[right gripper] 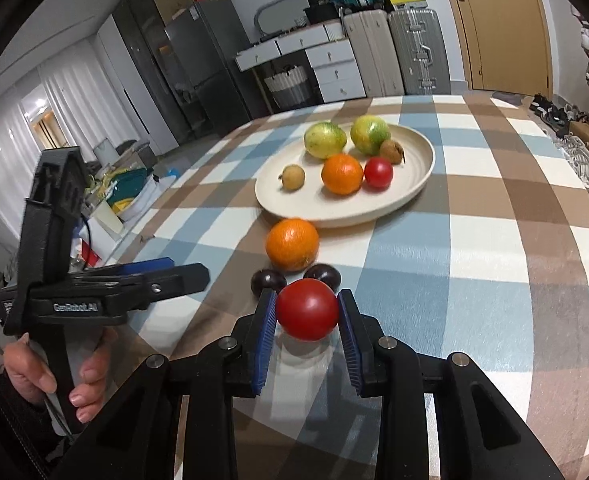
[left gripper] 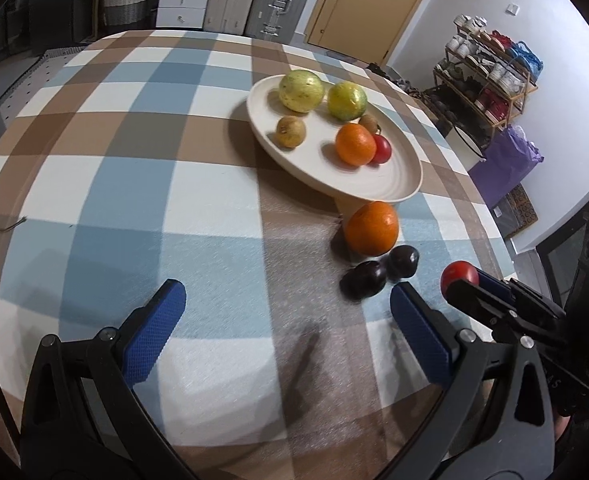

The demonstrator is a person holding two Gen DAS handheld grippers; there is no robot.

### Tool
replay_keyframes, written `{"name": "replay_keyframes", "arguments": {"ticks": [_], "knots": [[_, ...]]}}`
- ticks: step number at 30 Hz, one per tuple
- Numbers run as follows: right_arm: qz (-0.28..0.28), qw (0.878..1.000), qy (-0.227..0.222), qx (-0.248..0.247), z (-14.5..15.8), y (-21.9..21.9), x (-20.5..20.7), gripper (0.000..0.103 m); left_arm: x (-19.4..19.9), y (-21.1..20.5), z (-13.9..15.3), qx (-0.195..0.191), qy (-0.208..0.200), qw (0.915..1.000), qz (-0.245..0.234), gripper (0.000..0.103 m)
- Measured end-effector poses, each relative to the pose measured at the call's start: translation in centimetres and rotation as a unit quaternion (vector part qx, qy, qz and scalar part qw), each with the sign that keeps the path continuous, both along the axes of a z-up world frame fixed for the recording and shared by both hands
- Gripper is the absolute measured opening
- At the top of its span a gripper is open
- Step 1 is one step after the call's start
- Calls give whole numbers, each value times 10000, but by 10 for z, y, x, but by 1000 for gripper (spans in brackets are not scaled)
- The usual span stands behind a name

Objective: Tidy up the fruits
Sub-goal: 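Grasp the red tomato with the right tool and lift it, then grasp the orange with the left tool while the right tool holds the tomato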

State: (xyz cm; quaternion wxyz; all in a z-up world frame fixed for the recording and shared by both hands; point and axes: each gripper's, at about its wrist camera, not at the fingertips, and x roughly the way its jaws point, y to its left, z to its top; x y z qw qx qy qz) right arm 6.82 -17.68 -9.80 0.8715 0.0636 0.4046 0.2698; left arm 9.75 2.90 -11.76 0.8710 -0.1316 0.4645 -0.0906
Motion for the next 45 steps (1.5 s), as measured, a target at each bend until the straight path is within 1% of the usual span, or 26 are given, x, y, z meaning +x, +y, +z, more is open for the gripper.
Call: {"name": "replay_keyframes", "arguments": {"ticks": [7,12,17,21,30,32,34,36,37,39,40,42,44,45], "knots": [[-75,9995,1,293,4,-11,10,31,20,-15,-1,-43,129,9996,-244,102],[-160,9992,-31,377,7,-18,17,31,35,-23,1,-130,185,9991,-353,102],[-155,9990,-51,411,7,-22,21,31,50,-30,0,-393,315,9975,-490,101],[-150,9988,-66,466,8,-27,22,31,59,-38,0,-451,353,9967,-582,101],[-97,9982,-138,578,11,-30,29,31,77,-54,-5,-397,467,9952,-764,93],[-98,9980,-172,607,12,-31,30,31,79,-57,-7,-402,501,9949,-773,85],[-97,9977,-184,640,12,-33,31,31,80,-59,-7,-405,485,9945,-832,83],[-123,9976,-163,669,11,-35,34,31,81,-63,-6,-357,471,9943,-888,77],[-133,9974,-139,696,10,-36,35,31,81,-64,-6,-354,478,9940,-913,73],[-164,9972,-123,715,9,-37,36,31,82,-67,-6,-396,474,9929,-1018,61],[-182,9972,-126,718,9,-38,37,31,82,-67,-6,-409,478,9923,-1068,50],[-186,9970,-152,741,10,-38,35,31,81,-68,-6,-383,443,9922,-1102,47],[-184,9970,-161,741,11,-38,35,31,81,-65,-6,-422,438,9923,-1083,38],[-178,9969,-160,745,11,-38,34,31,81,-63,-6,-427,436,9923,-1079,35]]}}
